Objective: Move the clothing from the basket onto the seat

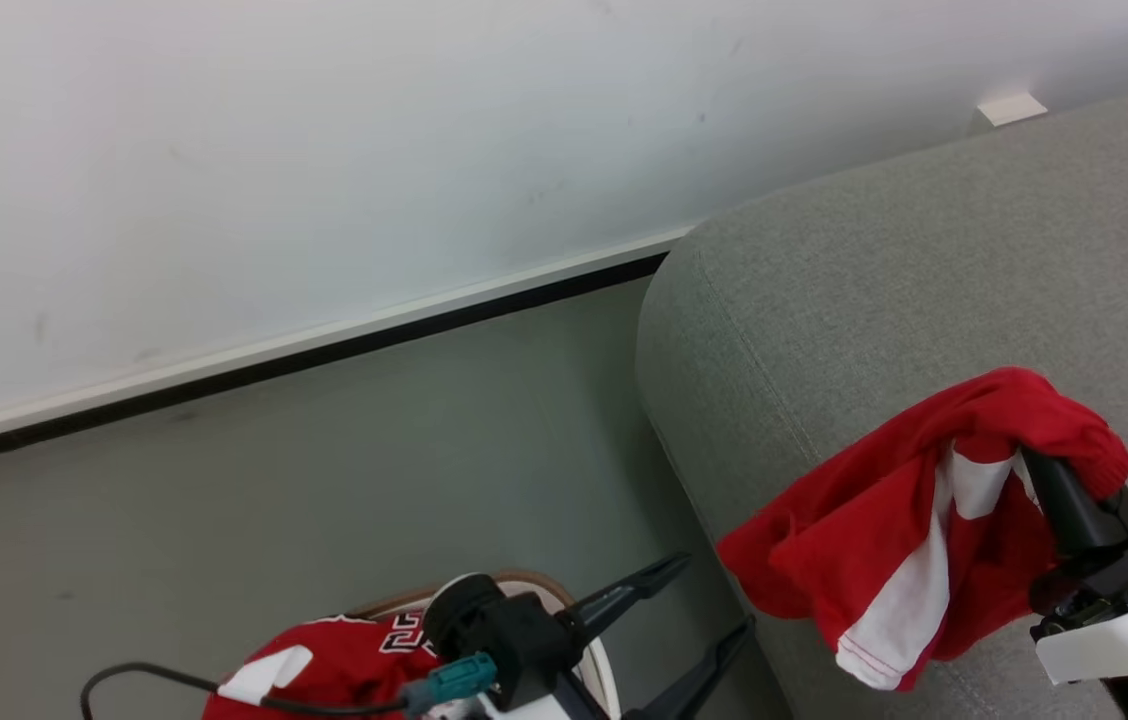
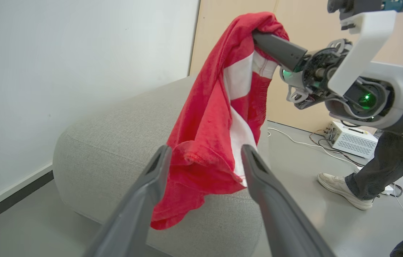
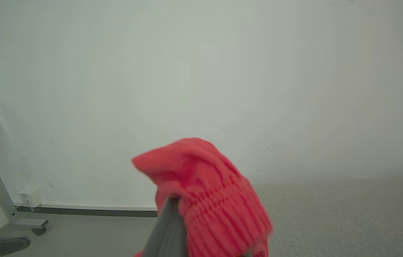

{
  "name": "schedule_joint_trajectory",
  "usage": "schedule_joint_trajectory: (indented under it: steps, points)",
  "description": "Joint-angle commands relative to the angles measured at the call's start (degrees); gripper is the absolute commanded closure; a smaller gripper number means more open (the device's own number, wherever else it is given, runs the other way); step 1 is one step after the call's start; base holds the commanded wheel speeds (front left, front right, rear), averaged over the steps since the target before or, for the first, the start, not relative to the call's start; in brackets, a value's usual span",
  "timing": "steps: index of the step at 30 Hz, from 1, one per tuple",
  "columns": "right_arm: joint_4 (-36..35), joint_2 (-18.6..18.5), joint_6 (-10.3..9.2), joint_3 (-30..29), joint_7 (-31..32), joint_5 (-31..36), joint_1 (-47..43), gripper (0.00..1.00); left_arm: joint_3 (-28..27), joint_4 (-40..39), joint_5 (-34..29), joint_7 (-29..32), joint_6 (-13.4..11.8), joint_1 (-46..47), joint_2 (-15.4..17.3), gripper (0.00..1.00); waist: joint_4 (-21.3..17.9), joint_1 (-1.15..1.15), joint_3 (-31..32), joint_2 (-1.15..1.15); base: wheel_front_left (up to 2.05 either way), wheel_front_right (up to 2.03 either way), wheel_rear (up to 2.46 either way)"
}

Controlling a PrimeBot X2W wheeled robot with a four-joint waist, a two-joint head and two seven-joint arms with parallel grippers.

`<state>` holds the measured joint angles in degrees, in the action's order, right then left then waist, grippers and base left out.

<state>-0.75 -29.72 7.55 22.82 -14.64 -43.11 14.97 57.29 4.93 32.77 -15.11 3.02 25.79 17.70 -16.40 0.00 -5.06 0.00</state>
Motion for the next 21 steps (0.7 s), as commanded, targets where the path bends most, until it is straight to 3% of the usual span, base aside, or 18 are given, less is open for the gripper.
schedule_joint_trajectory:
  steps: [1, 9, 16, 21]
  points:
    - [-0.4, 0.0, -0.12, -0.4, 0.2, 0.3, -0.4, 1.0, -0.4, 0.0, -0.6, -0.1, -0.1, -0.1, 0.2, 0.0, -0.5, 0.0, -1.2, 0.0, 0.0, 0.0, 0.0]
    - [1.3, 4.4, -0.12, -9.2, 4.6, 4.1, 8.3, 1.0, -0.8, 0.3, -2.8, 0.0, 2.6, 5.4, 2.3, 0.0, 0.9, 0.0, -10.9, 0.0, 0.0, 0.0, 0.0]
    - [7.3, 10.8, -0.12, -23.0, 12.9, 13.7, 30.1, 1.0, -1.2, -0.7, -3.8, 0.1, 4.1, 14.6, 5.7, 0.0, 4.8, 0.0, -22.8, 0.0, 0.0, 0.0, 0.0]
    - [11.7, 11.3, -0.12, -35.0, 19.2, 24.4, 45.1, 1.0, -1.1, -0.9, -3.8, 0.0, 4.4, 20.5, 5.8, 0.0, 9.2, 0.0, -29.4, 0.0, 0.0, 0.0, 0.0]
